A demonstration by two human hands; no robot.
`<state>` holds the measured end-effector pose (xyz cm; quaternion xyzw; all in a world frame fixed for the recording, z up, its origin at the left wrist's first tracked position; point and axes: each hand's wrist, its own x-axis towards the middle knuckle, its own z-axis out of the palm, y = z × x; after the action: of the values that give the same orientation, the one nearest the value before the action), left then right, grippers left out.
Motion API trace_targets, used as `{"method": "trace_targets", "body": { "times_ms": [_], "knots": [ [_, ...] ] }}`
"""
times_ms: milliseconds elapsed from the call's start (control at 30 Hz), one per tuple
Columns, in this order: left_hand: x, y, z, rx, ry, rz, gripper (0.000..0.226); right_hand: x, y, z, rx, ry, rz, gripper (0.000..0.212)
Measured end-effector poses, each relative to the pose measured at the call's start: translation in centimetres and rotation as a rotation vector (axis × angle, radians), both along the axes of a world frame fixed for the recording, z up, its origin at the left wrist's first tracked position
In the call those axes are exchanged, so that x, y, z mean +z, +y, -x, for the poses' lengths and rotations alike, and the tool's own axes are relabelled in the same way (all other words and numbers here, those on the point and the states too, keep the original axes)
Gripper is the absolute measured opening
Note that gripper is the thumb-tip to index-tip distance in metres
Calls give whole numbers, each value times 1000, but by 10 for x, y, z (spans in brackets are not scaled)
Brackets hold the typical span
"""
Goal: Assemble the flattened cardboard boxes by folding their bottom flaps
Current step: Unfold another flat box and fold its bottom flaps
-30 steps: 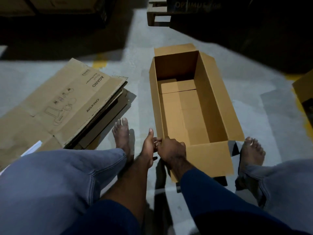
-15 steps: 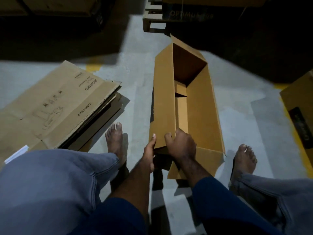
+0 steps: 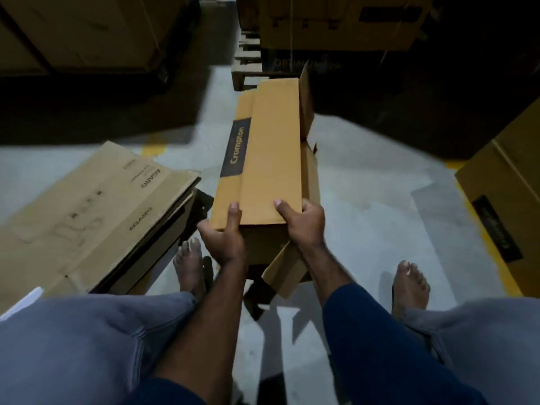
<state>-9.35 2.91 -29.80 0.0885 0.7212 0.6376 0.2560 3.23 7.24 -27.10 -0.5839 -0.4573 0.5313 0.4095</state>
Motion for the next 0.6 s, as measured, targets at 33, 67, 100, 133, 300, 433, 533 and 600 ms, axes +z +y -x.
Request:
{"method": "trace_targets", "body": {
  "times_ms": [33, 67, 100, 133, 300, 433, 533, 600],
  "knots": [
    [12, 4, 2, -6, 64, -44, 80, 4, 6, -1, -23, 102, 16, 24],
    [26, 6, 2, -3, 142, -79, 86, 10, 11, -1, -36, 214, 31, 24],
    [35, 9, 3, -4, 237, -109, 88, 10, 18, -2, -46, 326, 57, 25],
    [48, 11, 2, -18, 353, -135, 84, 13, 21, -3, -75, 444, 82, 29],
    [87, 21, -17, -214, 744, -249, 72, 4, 18, -19, -179, 849, 250, 83],
    [73, 19, -40, -482, 928, -226, 58, -21, -10, -44, -250, 962, 364, 48],
    [48, 13, -63, -843, 871, -33, 63, -45, -29, -70, -384, 866, 450, 54],
    [27, 6, -71, -1094, 798, 129, 64, -64, -42, -83, -451, 780, 545, 46]
  ]
}}
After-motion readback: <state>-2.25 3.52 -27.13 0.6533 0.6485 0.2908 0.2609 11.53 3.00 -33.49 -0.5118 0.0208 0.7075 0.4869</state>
